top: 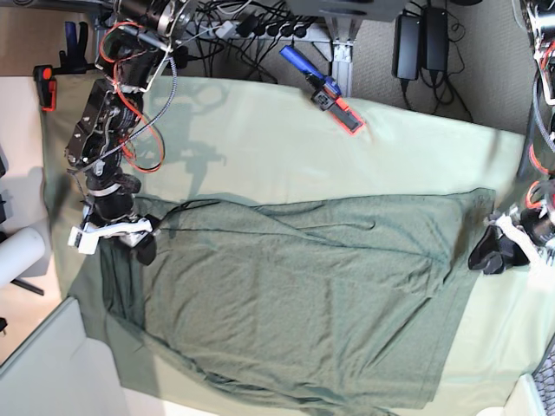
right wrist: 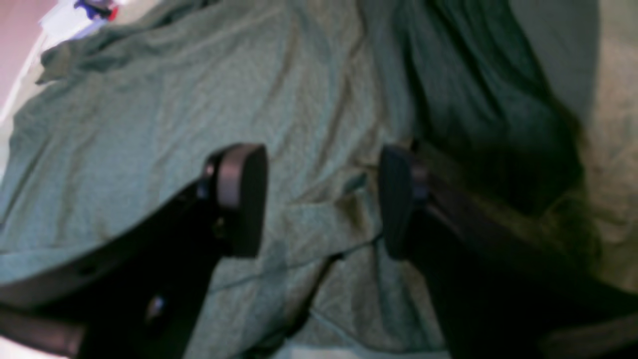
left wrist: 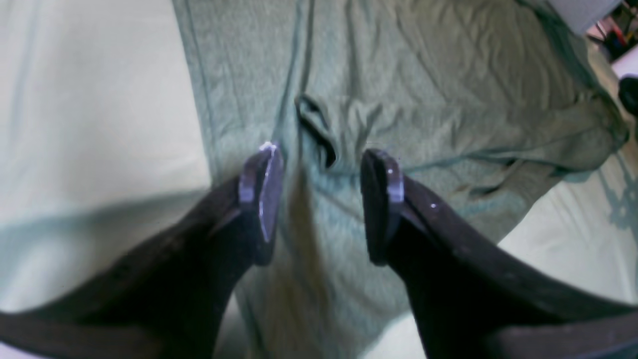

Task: Fold the T-shirt properly
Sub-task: 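Drag the held shoulder edge away from the arms' bases with both grippers, then open both grippers and lift them off the shirt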

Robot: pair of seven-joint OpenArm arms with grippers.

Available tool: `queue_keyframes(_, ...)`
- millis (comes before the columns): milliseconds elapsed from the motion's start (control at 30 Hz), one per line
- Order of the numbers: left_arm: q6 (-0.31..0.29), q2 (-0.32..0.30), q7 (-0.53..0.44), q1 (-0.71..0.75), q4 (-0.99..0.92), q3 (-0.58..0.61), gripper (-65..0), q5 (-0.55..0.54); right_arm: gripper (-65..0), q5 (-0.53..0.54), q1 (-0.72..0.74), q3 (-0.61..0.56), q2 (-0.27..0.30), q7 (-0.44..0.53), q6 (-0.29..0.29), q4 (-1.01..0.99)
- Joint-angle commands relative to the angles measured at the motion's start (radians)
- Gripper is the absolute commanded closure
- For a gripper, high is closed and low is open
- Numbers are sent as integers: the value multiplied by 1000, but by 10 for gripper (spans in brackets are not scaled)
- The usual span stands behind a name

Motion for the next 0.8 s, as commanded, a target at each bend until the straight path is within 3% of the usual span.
queue_keyframes(0, -9, -15, -19, 4, 28, -17, -302, -32, -352, 26, 21, 16, 16, 6, 4, 36)
queue_keyframes(233, -9, -14, -19, 103, 47, -100, -302, -86, -351, 87, 1, 128, 24, -116, 4, 137)
queue_keyframes(767, -9, -14, 34, 216, 47, -108, -302, -184, -351, 116, -136, 171, 35, -105, 3, 141)
